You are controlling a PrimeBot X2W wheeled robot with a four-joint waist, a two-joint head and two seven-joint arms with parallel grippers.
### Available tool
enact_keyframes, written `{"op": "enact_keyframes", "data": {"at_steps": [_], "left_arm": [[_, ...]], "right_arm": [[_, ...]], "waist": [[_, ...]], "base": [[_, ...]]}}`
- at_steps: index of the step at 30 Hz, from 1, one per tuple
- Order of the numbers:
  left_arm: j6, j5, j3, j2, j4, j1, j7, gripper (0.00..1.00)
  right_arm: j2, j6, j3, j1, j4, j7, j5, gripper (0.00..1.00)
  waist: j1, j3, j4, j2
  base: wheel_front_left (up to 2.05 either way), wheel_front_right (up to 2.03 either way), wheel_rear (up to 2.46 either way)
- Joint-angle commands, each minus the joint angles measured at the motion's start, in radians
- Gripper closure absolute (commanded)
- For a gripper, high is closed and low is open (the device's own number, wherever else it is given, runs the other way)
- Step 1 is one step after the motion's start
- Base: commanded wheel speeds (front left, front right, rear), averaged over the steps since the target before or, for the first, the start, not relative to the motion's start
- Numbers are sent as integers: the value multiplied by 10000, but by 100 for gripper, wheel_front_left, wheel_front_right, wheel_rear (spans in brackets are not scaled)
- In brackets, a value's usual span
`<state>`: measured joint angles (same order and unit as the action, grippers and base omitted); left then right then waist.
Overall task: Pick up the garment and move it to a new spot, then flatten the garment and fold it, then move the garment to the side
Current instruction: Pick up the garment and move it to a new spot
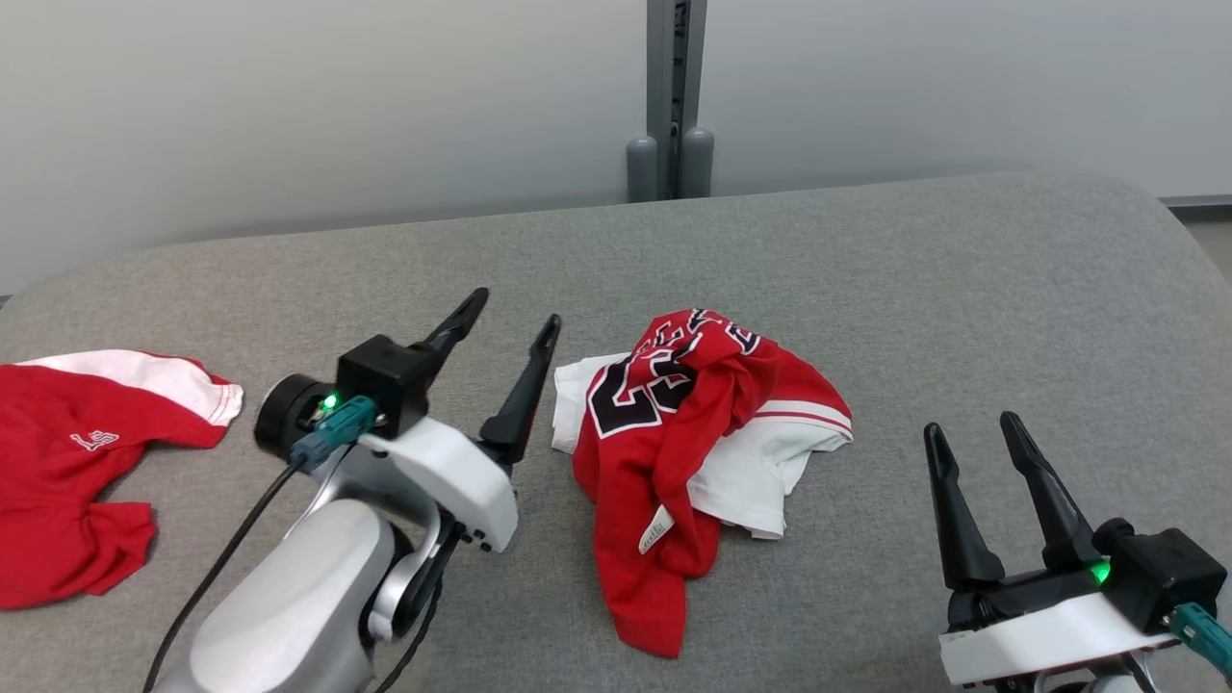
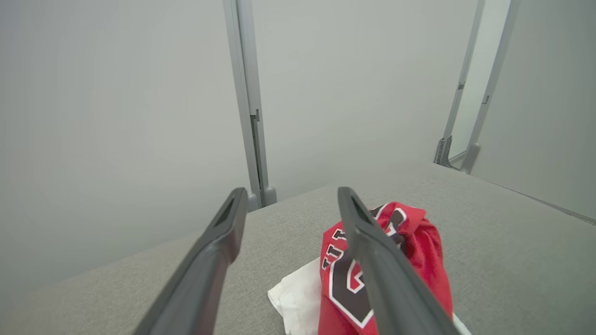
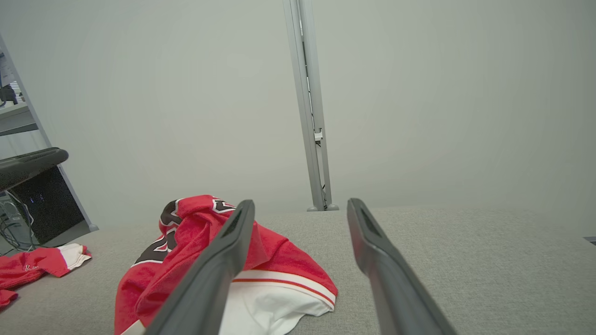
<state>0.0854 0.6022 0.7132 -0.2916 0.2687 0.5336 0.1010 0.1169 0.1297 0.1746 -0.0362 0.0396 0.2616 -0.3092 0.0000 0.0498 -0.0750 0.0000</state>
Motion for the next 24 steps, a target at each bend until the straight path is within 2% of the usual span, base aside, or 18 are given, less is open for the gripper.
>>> {"op": "enact_keyframes", "data": {"at_steps": [1,9,16,21,24], "left_arm": [[269,63,-202,-208,-316,-374,120,0],[1724,198,-1091,-941,-2177,-2222,865,0],[2576,225,-1770,-1019,-3072,-3605,1428,0],[2697,110,-2076,-908,-3309,-4261,1589,0],[2617,15,-2285,-765,-3221,-4696,1640,0]], "right_arm": [[82,19,-65,147,-54,50,0,0],[68,19,-426,621,-291,50,-60,0],[-44,19,-666,914,-491,50,-161,0],[-127,19,-880,1059,-611,50,-166,0],[-184,19,-1065,1081,-696,51,-174,0]], "waist": [[0,-125,177,0],[0,-235,440,0],[0,-317,492,0],[0,-326,544,0],[0,-360,556,0]], "base": [[0,0,0],[0,0,0],[0,0,0],[0,0,0],[0,0,0]]}}
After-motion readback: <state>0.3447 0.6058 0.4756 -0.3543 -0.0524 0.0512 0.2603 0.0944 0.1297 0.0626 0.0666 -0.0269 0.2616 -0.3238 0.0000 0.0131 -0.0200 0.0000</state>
